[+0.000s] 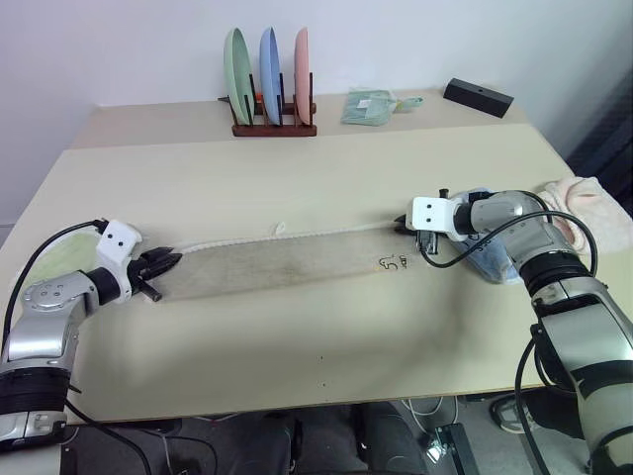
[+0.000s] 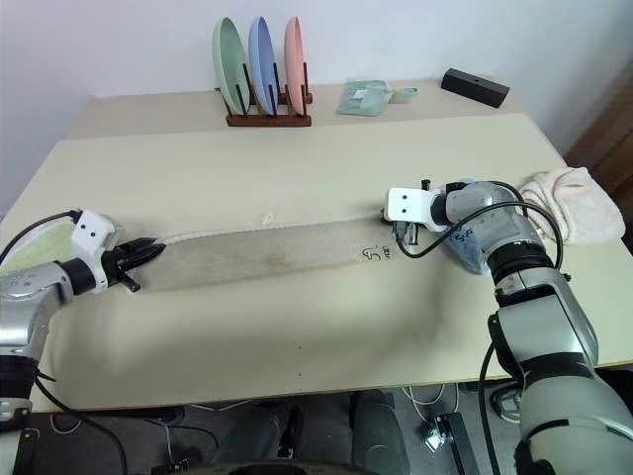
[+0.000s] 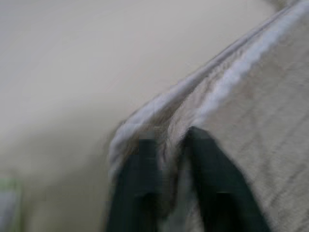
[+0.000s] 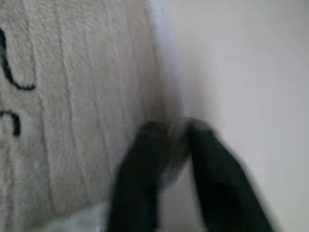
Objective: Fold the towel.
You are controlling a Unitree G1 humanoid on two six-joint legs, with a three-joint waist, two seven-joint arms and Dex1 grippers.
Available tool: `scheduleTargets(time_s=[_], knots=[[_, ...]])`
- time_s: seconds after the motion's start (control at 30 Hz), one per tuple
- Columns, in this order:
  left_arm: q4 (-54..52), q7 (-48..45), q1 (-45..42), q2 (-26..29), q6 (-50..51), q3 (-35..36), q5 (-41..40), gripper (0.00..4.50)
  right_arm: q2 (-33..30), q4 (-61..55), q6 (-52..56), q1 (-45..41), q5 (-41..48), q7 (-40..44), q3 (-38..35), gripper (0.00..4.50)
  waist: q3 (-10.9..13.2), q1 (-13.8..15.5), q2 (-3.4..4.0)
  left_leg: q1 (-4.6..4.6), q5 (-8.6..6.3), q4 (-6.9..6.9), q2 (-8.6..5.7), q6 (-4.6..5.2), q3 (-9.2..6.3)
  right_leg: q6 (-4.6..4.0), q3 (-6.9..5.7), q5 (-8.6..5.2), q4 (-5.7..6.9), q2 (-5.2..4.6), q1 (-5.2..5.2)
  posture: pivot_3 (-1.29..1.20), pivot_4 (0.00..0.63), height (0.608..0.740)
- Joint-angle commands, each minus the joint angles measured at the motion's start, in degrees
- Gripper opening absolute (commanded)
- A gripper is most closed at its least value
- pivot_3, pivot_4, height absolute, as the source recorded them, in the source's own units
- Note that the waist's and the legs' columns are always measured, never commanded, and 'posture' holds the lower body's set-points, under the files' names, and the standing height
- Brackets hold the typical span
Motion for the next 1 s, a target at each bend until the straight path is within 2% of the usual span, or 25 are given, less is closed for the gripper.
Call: scheduleTargets(time_s=[0.03, 0.1, 0.27, 0.3, 0.37, 0.47, 0.57, 0.7, 0.83, 0.9, 1.0], knots=[[-0.3, 4.2, -1.2, -0.5, -1.9, 3.4, 0.3, 2.95, -2.3, -2.3, -0.5, -1.9, -0.4, -3.0, -2.3, 2.86, 0.0, 0.1, 0.00, 0.00, 0.00, 0.00, 0.00, 0.00, 0.00, 0.00, 0.00, 0.00, 0.00, 0.00, 0.00, 0.00, 0.150, 0.721], [-1.3, 6.3, -0.9, -1.2, -2.3, 4.8, -0.5, 3.93, -3.6, -4.4, -0.2, -1.0, 0.0, -4.2, -3.3, 3.89, 0.0, 0.2, 0.00, -0.02, 0.00, 0.00, -0.01, 0.00, 0.00, 0.00, 0.00, 0.00, 0.00, -0.01, -0.01, 0.00, 0.150, 0.721], [-6.0, 11.1, 0.5, -3.4, -3.1, 8.3, -1.3, 3.93, -6.1, -15.8, 7.6, 4.7, 5.6, -6.4, -10.1, 3.89, 0.0, 0.3, -0.02, -0.34, 0.02, 0.05, -0.02, -0.04, -0.01, 0.00, 0.00, 0.01, 0.04, -0.02, -0.34, 0.00, 0.150, 0.721], [-7.3, 11.8, 0.9, -3.9, -3.1, 8.9, -1.5, 3.93, -6.6, -20.2, 12.1, 7.0, 8.2, -5.2, -12.2, 3.89, 0.0, 0.3, -0.02, -0.46, 0.03, 0.07, -0.01, -0.05, -0.01, 0.00, 0.00, 0.01, 0.06, -0.02, -0.46, 0.00, 0.150, 0.721], [-12.1, 12.6, 2.1, -4.9, -2.0, 9.3, -2.7, 4.01, -8.0, -36.1, 28.5, 15.6, 18.7, -1.2, -18.2, 4.45, 0.0, 0.6, -0.03, -0.67, 0.04, 0.10, 0.00, -0.07, -0.07, -0.01, -0.01, 0.02, 0.04, -0.03, -0.61, 0.00, 0.150, 0.721], [-18.7, 12.3, 3.4, -6.3, 0.0, 7.8, -4.3, 4.01, -9.2, -54.9, 46.6, 26.7, 30.3, 0.4, -25.0, 4.48, 0.0, 1.0, -0.01, -0.84, 0.04, 0.13, -0.01, -0.06, -0.19, -0.01, -0.05, 0.02, 0.00, -0.16, -0.69, 0.00, 0.150, 0.721], [-24.1, 11.5, 4.1, -7.8, 2.6, 5.1, -5.7, 4.01, -9.7, -66.3, 57.7, 34.7, 36.9, -1.0, -29.5, 4.48, 0.0, 1.2, -0.01, -0.78, 0.03, 0.17, -0.06, -0.03, -0.08, -0.01, -0.03, 0.04, 0.00, -0.23, -0.63, 0.00, 0.150, 0.721], [-33.0, 8.6, 4.5, -10.8, 6.1, -4.9, -6.7, 4.01, -4.9, -79.4, 73.7, 46.8, 51.2, -6.4, -37.1, 4.48, -0.1, 2.0, -0.08, -0.64, -0.01, 0.16, -0.04, 0.03, -0.16, -0.03, -0.07, 0.06, -0.02, -0.23, -0.42, 0.00, 0.150, 0.721], [-38.2, 6.3, 3.4, -14.8, 9.3, -13.1, -9.2, 4.01, 5.4, -85.5, 90.5, 55.0, 60.4, -21.0, -39.9, 4.48, -0.2, 1.9, -0.17, -0.66, 0.01, 0.20, -0.04, 0.01, -0.15, -0.04, -0.06, 0.07, 0.02, -0.24, -0.44, 0.00, 0.150, 0.721], [-39.3, 4.8, 3.4, -15.5, 9.2, -14.8, -9.7, 4.01, 10.1, -86.2, 94.7, 55.2, 62.9, -27.4, -41.4, 4.48, -0.2, 1.6, -0.15, -0.65, 0.02, 0.17, -0.03, -0.02, -0.14, -0.04, -0.04, 0.07, 0.03, -0.22, -0.48, 0.00, 0.150, 0.721], [-40.3, 3.5, 3.7, -15.8, 9.3, -16.1, -10.3, 4.01, 17.3, -83.5, 98.2, 50.2, 66.8, -37.0, -45.5, 4.48, -0.2, 1.0, -0.09, -0.57, 0.02, 0.15, -0.02, -0.02, -0.02, -0.11, 0.05, 0.12, 0.08, -0.15, -0.51, 0.00, 0.150, 0.721]])
